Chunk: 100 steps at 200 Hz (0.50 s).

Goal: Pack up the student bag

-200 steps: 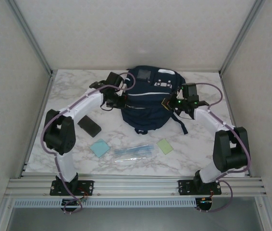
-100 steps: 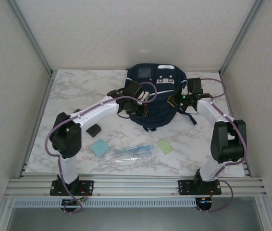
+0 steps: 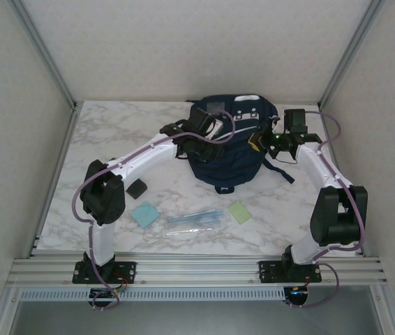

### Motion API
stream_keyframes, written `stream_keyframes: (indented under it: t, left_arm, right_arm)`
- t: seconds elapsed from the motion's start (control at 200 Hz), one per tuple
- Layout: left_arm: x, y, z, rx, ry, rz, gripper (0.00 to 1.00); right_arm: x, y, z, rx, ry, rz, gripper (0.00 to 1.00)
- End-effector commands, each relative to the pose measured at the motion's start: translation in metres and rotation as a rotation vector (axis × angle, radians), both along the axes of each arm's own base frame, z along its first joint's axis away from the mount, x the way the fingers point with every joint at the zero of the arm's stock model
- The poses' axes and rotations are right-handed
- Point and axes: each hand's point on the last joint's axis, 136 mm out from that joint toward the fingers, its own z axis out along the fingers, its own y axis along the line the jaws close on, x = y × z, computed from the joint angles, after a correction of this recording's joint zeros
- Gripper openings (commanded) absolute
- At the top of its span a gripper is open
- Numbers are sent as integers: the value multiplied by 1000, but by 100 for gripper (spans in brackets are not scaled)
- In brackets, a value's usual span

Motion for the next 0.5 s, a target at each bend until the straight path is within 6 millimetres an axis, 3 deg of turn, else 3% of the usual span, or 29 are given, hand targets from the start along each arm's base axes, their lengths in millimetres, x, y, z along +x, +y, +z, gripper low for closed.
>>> stream_keyframes:
  t: [0.0,0.14,0.24,0.265,0.4,0.495]
  left_arm:
    - [-8,-18,-9,31,-12,-141,74]
    - [-12,-23,-22,37,-2,-183,75]
    - [1,-21,-29,77,-31,-150,71]
    - [6,-20,-29,87,-43,-136,66]
    - [35,-12,-24,72,-68,-58,0]
    - [41,-11,-14,34,-56,-50,0]
  right_arm:
    - [17,10,55,110,-144,51,0]
    - [17,11,58,139,-142,65,0]
    - [16,12,60,140,-146,74,0]
    - [15,12,61,139,-149,79,0]
    - [9,8,56,89,-138,85,0]
    - [9,1,50,35,-129,79,0]
